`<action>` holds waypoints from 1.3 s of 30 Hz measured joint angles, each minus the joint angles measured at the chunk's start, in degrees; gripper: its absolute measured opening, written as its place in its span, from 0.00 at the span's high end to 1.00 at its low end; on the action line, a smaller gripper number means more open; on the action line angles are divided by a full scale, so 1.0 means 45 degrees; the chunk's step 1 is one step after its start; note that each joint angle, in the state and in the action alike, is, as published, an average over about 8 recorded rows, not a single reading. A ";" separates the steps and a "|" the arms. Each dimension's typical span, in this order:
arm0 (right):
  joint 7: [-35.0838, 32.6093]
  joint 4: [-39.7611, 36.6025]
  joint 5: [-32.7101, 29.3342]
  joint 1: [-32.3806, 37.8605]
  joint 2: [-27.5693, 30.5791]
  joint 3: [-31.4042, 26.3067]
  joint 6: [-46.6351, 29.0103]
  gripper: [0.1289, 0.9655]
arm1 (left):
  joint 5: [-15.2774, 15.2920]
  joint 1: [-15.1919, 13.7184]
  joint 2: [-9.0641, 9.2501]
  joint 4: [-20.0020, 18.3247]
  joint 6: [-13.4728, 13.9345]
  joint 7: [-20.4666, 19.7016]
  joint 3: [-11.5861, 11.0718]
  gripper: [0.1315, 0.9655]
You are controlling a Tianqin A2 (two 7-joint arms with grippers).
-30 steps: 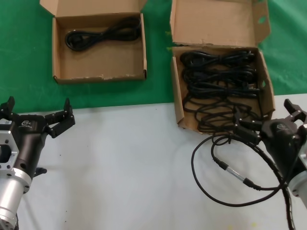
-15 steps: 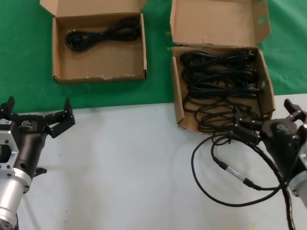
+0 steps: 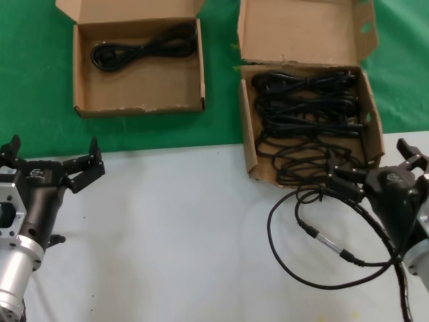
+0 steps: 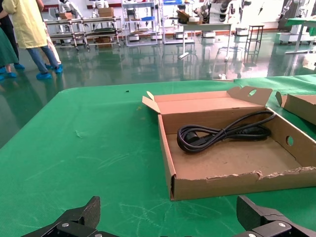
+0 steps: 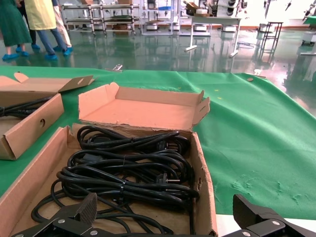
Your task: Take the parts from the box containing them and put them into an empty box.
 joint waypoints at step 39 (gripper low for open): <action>0.0000 0.0000 0.0000 0.0000 0.0000 0.0000 0.0000 0.00 | 0.0000 0.0000 0.0000 0.0000 0.0000 0.0000 0.0000 0.00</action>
